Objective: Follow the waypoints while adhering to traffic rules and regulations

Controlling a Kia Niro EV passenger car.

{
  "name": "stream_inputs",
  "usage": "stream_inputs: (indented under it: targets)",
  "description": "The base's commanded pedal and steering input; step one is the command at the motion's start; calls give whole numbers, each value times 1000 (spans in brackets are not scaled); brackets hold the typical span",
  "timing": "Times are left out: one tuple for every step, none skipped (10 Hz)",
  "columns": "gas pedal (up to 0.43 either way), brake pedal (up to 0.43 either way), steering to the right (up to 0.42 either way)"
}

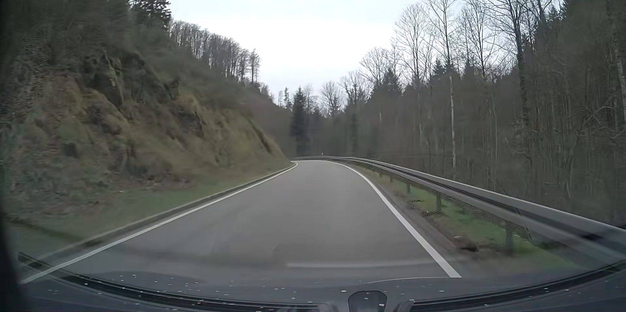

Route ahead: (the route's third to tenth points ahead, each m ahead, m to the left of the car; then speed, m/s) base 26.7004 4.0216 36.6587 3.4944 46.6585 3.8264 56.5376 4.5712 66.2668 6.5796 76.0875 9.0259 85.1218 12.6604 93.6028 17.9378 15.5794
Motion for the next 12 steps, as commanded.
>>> stream_inputs:
  targets:
    - [0,0,1]
    - [0,0,-3]
    - [0,0,-3]
    - [0,0,-3]
    - [0,0,-3]
    - [0,0,-3]
    - [0,0,-4]
    - [0,0,-5]
    - [0,0,-5]
    - [39,0,-5]
    - [177,0,-8]
    - [197,0,-11]
